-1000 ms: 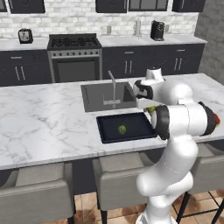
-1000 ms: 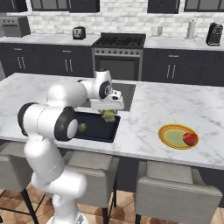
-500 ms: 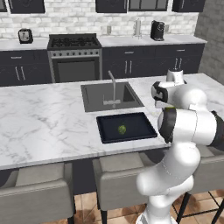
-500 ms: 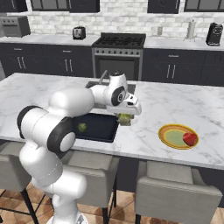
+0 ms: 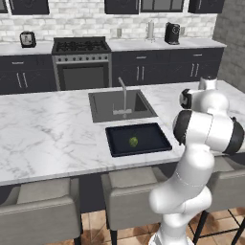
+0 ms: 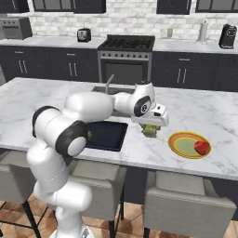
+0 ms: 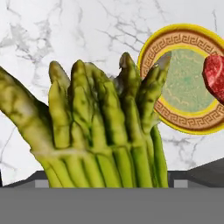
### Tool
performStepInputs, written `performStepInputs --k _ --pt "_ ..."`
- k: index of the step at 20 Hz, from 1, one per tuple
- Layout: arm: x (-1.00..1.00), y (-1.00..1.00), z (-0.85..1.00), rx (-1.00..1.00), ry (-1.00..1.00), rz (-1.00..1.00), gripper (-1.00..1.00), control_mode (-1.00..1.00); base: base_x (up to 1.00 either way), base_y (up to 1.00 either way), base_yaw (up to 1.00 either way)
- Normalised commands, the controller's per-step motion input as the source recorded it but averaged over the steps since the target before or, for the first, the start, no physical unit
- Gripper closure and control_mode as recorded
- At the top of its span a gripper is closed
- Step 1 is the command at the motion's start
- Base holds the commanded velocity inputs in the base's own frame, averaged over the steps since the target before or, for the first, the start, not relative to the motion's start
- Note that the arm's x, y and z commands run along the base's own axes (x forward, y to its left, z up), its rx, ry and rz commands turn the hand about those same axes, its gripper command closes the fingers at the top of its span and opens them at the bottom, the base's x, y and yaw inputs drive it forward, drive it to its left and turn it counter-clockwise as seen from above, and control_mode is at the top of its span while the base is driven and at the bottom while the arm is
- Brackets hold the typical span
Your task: Create a steak meal by picking up the steak and asparagus from the tray and placing them on the plate. Leave the brussel sprout on the tray.
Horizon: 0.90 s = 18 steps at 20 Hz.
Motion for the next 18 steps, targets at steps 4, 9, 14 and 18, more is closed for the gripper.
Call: performStepInputs --k 4,9,14,18 --pt "0.00 -0.79 -0.13 0.00 0.00 0.00 1.00 -1.00 0.00 0.00 0.00" --pt "0.00 -0.73 -0.18 0.00 0.00 0.00 1.00 -1.00 0.00 0.00 0.00" --pt "0.06 -0.35 -0.16 0.00 0.00 0.00 1.00 -1.00 0.00 0.00 0.00" --pt "0.18 -0.26 -0.17 0.00 0.00 0.00 1.00 -1.00 0.00 0.00 0.00"
